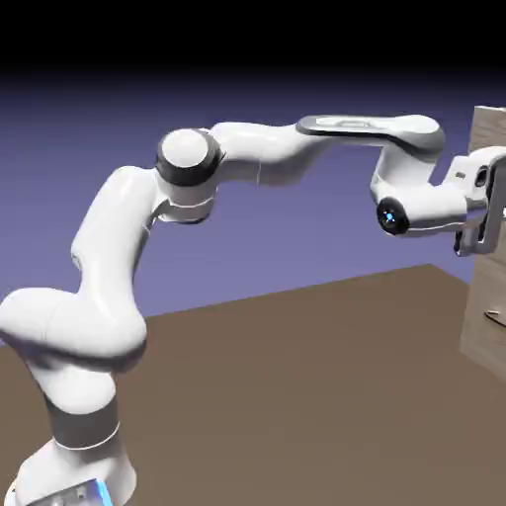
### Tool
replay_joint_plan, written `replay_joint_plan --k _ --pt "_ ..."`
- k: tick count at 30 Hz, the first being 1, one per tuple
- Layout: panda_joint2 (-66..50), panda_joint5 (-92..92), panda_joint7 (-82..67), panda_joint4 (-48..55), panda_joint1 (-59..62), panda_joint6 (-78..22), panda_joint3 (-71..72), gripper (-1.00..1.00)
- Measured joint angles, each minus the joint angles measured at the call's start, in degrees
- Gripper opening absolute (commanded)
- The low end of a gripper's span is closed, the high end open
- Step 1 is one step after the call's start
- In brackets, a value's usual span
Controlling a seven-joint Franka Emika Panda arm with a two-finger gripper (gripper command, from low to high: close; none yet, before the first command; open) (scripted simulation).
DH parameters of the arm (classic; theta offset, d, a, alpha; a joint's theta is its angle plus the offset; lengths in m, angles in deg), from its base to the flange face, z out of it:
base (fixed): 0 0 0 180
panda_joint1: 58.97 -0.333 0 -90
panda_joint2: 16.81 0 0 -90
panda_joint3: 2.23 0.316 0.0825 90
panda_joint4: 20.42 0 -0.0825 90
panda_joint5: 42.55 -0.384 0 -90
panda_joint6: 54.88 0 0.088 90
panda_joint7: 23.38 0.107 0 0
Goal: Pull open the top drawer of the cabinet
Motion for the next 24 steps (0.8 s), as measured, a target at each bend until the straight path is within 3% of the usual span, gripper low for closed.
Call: replay_joint_plan --k 20,21,24 --pt "-6.6 0.9 -6.4 -36.0 -37.4 -10.0 -30.7 -1.0" --pt "-6.1 1.2 -6.1 -37.7 -39.5 -10.4 -32.6 1.0" --pt "-5.4 1.4 -5.9 -39.5 -41.6 -10.9 -34.5 1.0"
